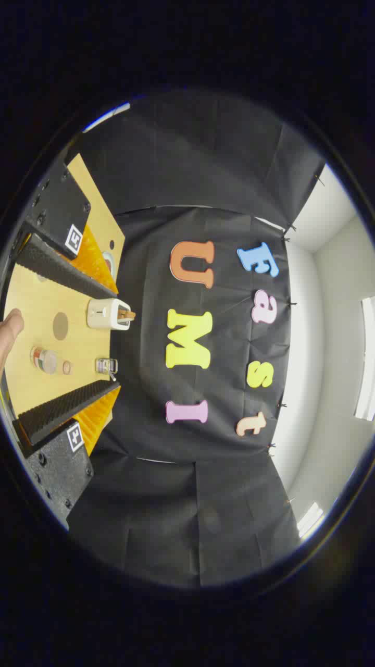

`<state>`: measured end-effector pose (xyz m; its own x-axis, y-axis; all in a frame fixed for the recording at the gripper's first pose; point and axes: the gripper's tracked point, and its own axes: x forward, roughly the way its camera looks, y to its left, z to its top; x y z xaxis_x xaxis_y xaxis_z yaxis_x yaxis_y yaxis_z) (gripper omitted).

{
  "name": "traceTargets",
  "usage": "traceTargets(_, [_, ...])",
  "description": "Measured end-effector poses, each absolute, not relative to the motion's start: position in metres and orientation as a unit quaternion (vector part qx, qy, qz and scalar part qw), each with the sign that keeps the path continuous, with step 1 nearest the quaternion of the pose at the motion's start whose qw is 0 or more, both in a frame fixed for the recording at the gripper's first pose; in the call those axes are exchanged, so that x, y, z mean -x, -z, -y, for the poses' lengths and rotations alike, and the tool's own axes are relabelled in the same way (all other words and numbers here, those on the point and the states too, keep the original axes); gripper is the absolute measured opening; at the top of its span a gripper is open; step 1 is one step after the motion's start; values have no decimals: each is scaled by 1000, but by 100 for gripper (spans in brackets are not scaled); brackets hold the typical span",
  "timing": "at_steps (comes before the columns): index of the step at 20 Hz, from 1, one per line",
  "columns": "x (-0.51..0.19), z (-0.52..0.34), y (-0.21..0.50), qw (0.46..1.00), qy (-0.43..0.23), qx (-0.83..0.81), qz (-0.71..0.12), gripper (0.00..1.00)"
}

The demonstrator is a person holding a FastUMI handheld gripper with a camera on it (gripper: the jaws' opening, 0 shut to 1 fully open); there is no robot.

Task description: Take the bottle from table, then pour the juice into the cup, finally place the bottle on the coaster

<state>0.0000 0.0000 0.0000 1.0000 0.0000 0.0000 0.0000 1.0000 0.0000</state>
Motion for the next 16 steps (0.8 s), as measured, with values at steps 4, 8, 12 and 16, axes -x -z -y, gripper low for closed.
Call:
traceTargets(4, [-2,0,5,1000,-1,-3,-2,100])
traceTargets(8, [-5,6,12,1000,5,-7,-9,100])
traceTargets(12, [-9,13,13,1000,13,-11,-9,100])
traceTargets(16, [-13,15,21,1000,15,-12,-12,100])
